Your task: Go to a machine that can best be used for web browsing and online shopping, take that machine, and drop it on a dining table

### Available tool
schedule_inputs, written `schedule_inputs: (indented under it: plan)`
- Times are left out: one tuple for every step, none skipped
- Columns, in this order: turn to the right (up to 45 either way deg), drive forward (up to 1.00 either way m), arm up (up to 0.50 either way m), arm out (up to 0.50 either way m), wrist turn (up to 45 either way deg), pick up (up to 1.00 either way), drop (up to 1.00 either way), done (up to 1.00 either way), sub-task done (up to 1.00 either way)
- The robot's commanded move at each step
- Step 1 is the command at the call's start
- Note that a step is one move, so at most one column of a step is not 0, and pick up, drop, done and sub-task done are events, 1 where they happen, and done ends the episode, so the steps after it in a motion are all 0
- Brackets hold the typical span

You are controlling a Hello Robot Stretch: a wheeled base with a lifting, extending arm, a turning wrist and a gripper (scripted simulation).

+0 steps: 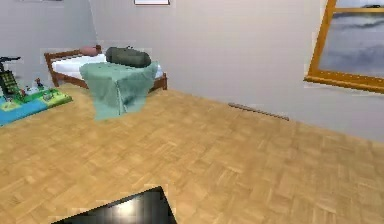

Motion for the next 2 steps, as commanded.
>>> schedule_inputs:
  plan:
    - [-27.0, 0.00, 0.00, 0.00, 0.0, 0.00, 0.00, 0.00, 0.00]
    - [45.0, 0.00, 0.00, 0.00, 0.0, 0.00, 0.00, 0.00, 0.00]
